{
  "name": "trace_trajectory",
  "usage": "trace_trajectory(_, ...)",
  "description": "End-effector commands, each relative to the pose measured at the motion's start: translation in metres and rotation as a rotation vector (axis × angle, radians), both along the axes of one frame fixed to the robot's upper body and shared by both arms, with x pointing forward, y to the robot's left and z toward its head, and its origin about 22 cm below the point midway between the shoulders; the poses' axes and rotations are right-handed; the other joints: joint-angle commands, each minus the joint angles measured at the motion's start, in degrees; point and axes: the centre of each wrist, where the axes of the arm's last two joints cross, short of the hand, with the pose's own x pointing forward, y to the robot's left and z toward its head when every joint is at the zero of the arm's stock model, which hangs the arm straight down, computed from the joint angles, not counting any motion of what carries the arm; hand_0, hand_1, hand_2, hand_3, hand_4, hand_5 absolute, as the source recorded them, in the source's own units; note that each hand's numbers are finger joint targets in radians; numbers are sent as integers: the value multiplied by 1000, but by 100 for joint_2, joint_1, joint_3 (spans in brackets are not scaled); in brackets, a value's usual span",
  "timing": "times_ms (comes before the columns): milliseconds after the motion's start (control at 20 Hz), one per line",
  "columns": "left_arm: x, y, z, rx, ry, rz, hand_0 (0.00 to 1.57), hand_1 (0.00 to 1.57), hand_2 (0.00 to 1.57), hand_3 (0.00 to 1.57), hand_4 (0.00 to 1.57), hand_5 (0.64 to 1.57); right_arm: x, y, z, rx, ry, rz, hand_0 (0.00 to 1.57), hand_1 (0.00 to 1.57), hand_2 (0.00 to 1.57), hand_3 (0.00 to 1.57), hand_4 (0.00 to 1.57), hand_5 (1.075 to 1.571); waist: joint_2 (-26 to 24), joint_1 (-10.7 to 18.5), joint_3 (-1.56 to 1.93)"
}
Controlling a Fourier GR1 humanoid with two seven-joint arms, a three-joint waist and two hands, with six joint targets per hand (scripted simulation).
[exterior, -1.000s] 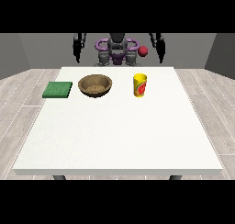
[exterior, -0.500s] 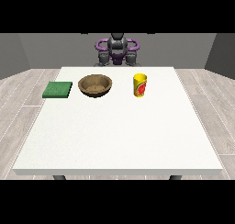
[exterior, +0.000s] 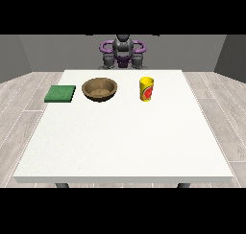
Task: Pick the cup and pour the ball into the bowl, then pick the bowl and place it on the pad
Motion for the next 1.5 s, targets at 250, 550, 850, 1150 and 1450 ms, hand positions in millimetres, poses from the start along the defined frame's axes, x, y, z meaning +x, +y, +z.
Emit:
trace_trajectory(250,52,3,50,74,-361,62,0,0,0,0,0,1512,24,11,46,-54,-314,57,0,0,0,0,0,1569,2429,-617,5)
trace_trajectory(550,79,21,80,185,-531,119,0,0,0,0,0,1459,44,-17,77,-41,-487,80,0,0,0,0,0,1568,3523,-846,8)
trace_trajectory(850,75,54,-10,214,-477,209,0,0,0,0,0,1435,26,-33,87,-37,-529,124,0,0,0,0,0,1569,3670,-1138,0)
trace_trajectory(1150,77,56,-65,206,-440,163,0,0,0,0,0,1400,30,-50,80,-33,-477,45,0,0,0,0,0,1567,3536,-923,3)
trace_trajectory(1450,86,73,-90,202,-404,218,0,0,0,0,0,1425,22,-76,76,-40,-484,93,0,0,0,0,0,1568,3408,-1137,4)
